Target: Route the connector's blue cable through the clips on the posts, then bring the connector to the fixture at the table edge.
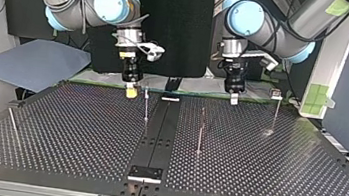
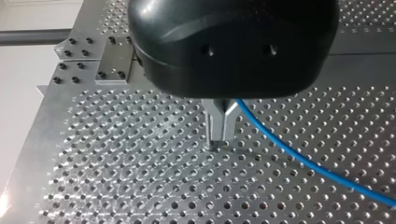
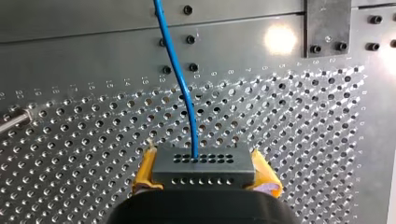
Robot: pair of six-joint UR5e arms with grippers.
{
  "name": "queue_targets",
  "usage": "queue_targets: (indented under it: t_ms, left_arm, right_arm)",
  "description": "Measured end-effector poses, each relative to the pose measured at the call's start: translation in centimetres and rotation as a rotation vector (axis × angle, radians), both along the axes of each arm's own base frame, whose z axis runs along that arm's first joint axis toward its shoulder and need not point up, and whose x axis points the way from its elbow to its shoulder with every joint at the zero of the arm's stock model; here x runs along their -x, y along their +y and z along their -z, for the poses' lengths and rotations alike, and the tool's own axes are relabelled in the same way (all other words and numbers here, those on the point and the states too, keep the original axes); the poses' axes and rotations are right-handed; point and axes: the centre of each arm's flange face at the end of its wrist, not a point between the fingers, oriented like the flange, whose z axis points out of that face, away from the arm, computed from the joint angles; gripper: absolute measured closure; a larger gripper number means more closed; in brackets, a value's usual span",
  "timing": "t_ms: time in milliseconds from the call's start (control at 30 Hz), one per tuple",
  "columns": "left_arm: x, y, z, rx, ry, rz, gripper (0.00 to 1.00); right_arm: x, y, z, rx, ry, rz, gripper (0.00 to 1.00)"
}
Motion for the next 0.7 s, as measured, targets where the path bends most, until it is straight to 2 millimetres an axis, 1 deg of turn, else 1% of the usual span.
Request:
queue_targets:
  t_ms: [200, 333, 633, 700]
  left_arm:
    - [-0.2, 0.1, 0.0, -0.003, 0.002, 0.014, 1.0]
    - [-0.5, 0.0, 0.6, -0.009, 0.013, 0.019, 1.0]
    - [-2.9, -0.8, 2.0, -0.019, 0.037, 0.047, 1.0]
    - [-3.5, -0.9, 2.0, -0.012, 0.035, 0.047, 1.0]
  right_arm:
    - [0.4, -0.5, 0.1, 0.001, 0.002, 0.0, 1.0]
    - [0.5, -0.7, 0.2, 0.001, 0.002, -0.003, 1.0]
    - [0.4, -0.7, 0.2, 0.006, 0.005, -0.023, 1.0]
    - [0.3, -0.8, 0.2, 0.009, 0.004, -0.027, 1.0]
